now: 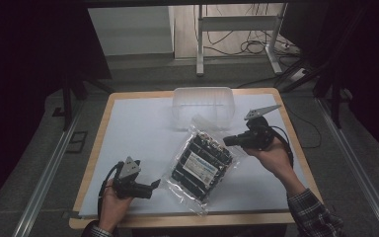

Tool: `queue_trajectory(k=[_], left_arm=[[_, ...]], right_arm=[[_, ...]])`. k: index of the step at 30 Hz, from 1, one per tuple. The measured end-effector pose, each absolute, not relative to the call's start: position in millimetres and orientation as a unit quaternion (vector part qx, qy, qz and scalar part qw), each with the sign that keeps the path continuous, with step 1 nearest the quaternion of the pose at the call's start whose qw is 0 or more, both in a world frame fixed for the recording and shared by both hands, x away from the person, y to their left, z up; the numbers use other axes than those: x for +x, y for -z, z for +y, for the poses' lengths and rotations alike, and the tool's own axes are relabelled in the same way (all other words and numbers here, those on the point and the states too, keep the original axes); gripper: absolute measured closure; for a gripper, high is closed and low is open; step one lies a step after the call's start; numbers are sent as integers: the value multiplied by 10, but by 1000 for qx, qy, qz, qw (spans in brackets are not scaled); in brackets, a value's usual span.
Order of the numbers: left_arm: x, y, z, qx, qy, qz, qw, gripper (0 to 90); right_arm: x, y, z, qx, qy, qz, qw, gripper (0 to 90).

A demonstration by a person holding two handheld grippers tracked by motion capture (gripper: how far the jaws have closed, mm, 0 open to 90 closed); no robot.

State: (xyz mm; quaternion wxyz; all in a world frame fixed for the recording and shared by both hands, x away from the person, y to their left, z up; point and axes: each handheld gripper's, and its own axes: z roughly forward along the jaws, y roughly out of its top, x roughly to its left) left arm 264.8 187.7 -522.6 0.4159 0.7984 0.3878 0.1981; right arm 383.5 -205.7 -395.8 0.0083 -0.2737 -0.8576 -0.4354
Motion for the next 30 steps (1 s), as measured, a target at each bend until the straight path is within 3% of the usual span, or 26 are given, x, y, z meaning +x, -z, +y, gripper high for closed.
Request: queue_trajectory(k=[13,23,30], left_arm=[[2642,5212,1890,793,-202,388,423,0],[2645,5210,1891,794,-197,389,424,0],[2644,5208,1892,796,-196,387,422,0]], right_arm=[[3723,3358,-1977,-243,463,-852,-8,889],[3818,3115,-1968,-247,474,-844,-49,889],[3922,3022,-1969,-255,485,-835,-44,889]])
